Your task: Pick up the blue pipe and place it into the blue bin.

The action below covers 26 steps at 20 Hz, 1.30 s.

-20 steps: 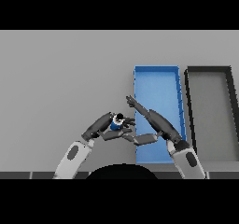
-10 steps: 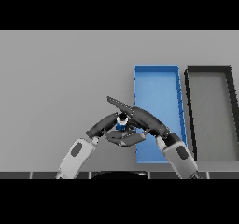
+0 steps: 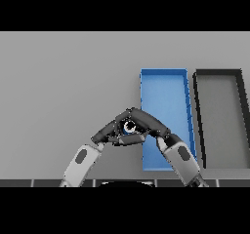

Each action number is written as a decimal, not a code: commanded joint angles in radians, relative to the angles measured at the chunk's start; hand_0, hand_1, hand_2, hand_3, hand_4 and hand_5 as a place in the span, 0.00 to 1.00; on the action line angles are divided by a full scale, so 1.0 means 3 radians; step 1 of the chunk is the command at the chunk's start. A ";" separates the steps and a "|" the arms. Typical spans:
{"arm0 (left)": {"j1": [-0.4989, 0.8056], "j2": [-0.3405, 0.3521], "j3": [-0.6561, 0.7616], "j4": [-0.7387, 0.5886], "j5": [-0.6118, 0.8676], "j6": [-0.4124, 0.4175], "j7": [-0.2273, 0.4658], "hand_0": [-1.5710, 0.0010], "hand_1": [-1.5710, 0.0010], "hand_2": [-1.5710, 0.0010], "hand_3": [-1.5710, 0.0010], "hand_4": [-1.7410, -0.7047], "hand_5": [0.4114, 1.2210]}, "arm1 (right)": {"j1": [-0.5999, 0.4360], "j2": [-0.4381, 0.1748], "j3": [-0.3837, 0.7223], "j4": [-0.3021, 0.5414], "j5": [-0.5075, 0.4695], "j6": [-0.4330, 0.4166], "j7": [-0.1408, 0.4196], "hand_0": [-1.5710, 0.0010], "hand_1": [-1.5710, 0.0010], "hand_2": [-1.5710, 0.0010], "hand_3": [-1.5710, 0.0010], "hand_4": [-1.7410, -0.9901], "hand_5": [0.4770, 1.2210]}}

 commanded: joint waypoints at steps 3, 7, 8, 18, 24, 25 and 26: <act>0.0004 -0.0020 -0.0010 0.0025 -0.0046 0.0001 -0.0101 0.00 0.00 0.01 0.13 0.02 1.00 | 0.0054 0.0041 0.0056 -0.0013 0.0183 0.0010 -0.0233 0.10 0.10 0.10 0.14 0.36 0.70; -0.0051 -0.0042 0.0008 0.0060 -0.0080 0.0004 -0.0219 0.00 0.00 0.01 0.09 0.01 1.00 | 0.0120 0.0116 0.0034 -0.0112 0.0152 0.0089 -0.0151 0.04 0.04 0.04 0.06 0.34 0.88; -0.0050 -0.0056 -0.0001 0.0057 -0.0080 0.0022 -0.0185 0.00 0.00 0.01 0.09 0.01 1.00 | 0.0149 0.0179 0.0004 -0.0117 0.0120 0.0072 -0.0078 0.03 0.03 0.03 0.05 0.33 0.90; -0.0062 0.0056 0.0027 0.0066 -0.0275 -0.0219 -0.0151 0.69 0.71 0.72 0.78 0.54 0.91 | 0.0274 0.0544 -0.0072 -0.0138 0.0345 0.0157 0.0091 0.00 0.00 0.00 0.00 0.32 0.99; -0.0028 0.0104 0.0060 0.0025 -0.0251 -0.0230 0.0170 0.92 0.93 0.93 0.94 0.72 0.39 | 0.0281 0.0626 -0.0150 -0.0156 0.0498 0.0220 -0.0039 0.00 0.00 0.00 0.00 0.32 1.00; -0.0066 0.0083 0.0069 0.0065 -0.0259 -0.0208 0.0165 0.94 0.94 0.94 0.95 0.74 0.33 | 0.0281 0.0647 -0.0159 -0.0145 0.0538 0.0222 -0.0063 0.00 0.00 0.00 0.00 0.32 1.00; -0.0056 0.0074 0.0098 0.0094 -0.0217 -0.0215 0.0266 0.95 0.95 0.95 0.96 0.74 0.28 | 0.0289 0.0677 -0.0169 -0.0127 0.0545 0.0230 -0.0140 0.00 0.00 0.00 0.00 0.32 1.00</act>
